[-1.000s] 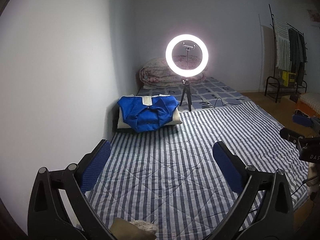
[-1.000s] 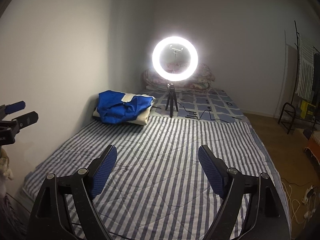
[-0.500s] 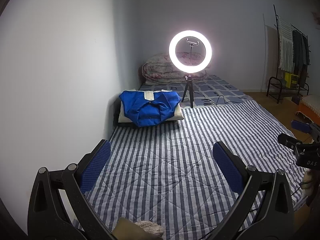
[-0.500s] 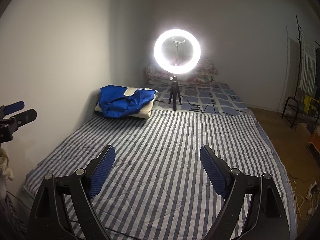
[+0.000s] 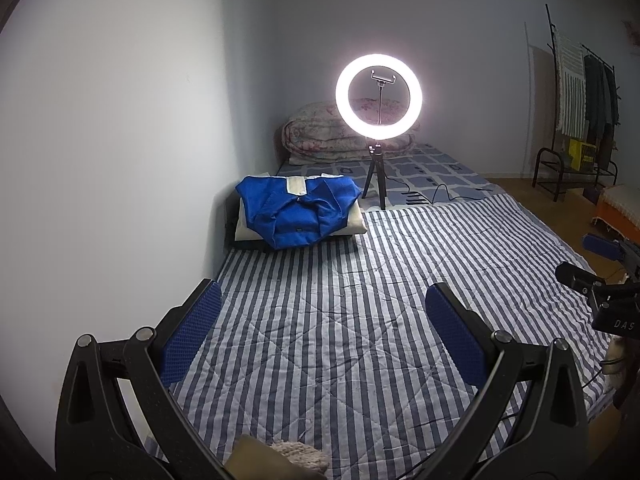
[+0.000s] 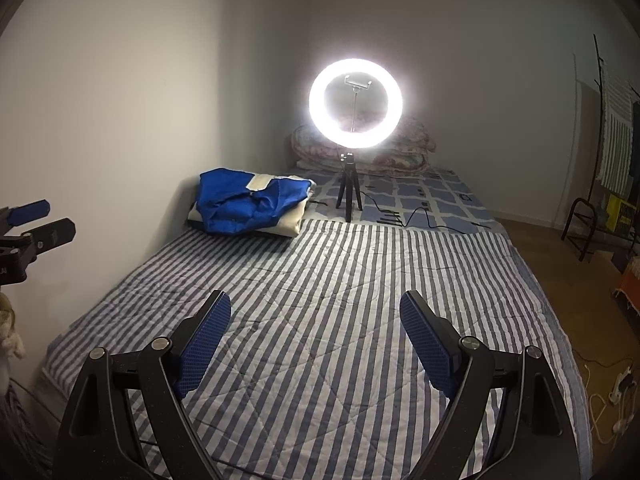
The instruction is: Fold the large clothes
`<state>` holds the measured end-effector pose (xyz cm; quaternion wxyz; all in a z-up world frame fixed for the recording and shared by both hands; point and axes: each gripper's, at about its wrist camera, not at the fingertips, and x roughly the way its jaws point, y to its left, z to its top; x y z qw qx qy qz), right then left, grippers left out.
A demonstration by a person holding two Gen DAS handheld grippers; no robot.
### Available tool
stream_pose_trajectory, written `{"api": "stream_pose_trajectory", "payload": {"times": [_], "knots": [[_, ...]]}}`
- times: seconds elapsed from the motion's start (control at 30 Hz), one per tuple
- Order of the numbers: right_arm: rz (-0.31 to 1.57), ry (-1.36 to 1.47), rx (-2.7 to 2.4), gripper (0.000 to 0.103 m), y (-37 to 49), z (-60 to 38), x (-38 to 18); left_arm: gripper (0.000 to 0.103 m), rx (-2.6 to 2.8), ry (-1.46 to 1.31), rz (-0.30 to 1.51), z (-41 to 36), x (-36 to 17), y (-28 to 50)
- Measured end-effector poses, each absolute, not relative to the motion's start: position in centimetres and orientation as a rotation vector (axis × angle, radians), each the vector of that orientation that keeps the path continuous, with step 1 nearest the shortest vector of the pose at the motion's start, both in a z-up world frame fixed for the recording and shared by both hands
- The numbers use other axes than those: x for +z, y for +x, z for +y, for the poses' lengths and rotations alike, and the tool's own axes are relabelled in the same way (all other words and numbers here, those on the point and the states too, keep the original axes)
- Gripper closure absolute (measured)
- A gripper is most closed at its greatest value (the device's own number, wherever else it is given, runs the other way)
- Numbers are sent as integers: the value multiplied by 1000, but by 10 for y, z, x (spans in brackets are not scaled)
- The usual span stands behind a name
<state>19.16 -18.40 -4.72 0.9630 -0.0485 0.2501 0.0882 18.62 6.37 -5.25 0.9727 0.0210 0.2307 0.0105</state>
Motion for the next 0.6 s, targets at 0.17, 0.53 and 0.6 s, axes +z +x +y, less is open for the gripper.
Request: {"api": "stream_pose_trajectory", "payload": {"times": [0.17, 0.53, 0.6], "knots": [[508, -107, 177, 16, 191, -182, -47, 0, 26, 45, 460, 64, -52, 185], [505, -89, 177, 16, 192, -185, -47, 0, 30, 46, 451, 66, -50, 184], [507, -87, 179, 16, 193, -185, -47, 0, 30, 48, 452, 66, -51, 184]]}}
